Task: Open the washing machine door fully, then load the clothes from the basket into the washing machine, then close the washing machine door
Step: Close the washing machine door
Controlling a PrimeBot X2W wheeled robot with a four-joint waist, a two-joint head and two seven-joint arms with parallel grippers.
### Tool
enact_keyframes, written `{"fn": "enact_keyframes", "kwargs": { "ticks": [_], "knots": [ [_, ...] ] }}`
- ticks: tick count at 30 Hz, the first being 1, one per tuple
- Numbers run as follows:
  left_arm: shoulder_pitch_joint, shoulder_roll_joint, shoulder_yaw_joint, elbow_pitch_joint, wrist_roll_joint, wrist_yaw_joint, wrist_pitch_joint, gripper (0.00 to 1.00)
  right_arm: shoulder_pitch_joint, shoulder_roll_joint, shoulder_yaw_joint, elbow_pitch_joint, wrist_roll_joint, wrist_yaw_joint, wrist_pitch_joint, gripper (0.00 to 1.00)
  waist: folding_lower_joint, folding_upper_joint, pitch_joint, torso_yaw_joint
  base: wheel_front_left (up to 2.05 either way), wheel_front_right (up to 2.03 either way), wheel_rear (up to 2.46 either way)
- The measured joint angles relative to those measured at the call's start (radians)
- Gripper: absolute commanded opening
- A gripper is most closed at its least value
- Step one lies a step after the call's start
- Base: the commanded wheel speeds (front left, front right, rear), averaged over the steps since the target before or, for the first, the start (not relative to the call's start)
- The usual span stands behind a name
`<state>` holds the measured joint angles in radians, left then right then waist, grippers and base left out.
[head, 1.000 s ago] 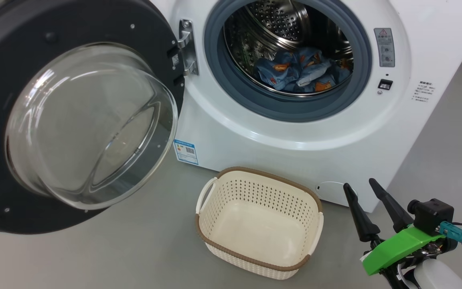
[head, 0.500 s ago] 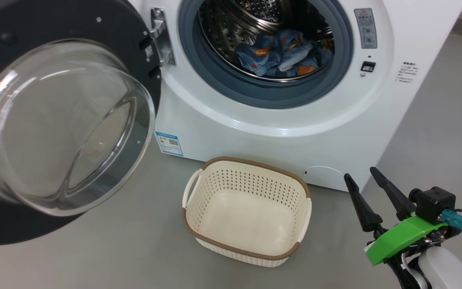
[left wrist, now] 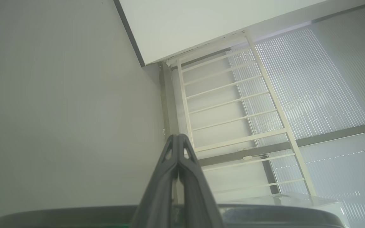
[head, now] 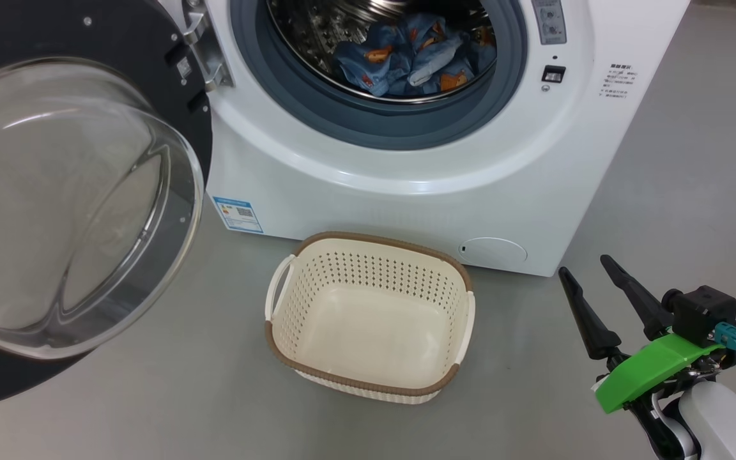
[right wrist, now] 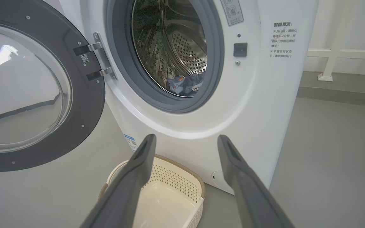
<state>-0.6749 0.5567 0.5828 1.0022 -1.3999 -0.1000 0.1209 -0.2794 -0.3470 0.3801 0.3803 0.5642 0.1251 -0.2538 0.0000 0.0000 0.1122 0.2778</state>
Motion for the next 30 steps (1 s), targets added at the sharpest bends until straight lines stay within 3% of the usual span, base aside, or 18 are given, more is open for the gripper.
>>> {"fn": "enact_keyframes", "kwargs": {
  "ticks": [11, 20, 30],
  "knots": [
    [-0.018, 0.012, -0.033, 0.070, -0.007, -0.019, 0.121, 0.00, -0.001, 0.000, 0.000, 0.001, 0.001, 0.000, 0.000, 1.00, 0.0000, 0.0000, 0.006, 0.003, 0.00, 0.00, 0.00],
    [-0.014, 0.023, -0.070, 0.069, -0.013, -0.020, 0.279, 0.00, -0.001, 0.007, 0.000, 0.015, 0.002, 0.000, 0.000, 1.00, 0.0000, 0.0000, -0.020, 0.013, 0.00, 0.00, 0.00],
    [0.080, 0.016, -0.148, -0.032, -0.024, -0.026, 0.532, 0.00, 0.001, 0.035, -0.007, 0.027, 0.008, 0.000, 0.000, 1.00, 0.0000, 0.0000, -0.064, 0.030, 0.00, 0.00, 0.00]
  ]
}}
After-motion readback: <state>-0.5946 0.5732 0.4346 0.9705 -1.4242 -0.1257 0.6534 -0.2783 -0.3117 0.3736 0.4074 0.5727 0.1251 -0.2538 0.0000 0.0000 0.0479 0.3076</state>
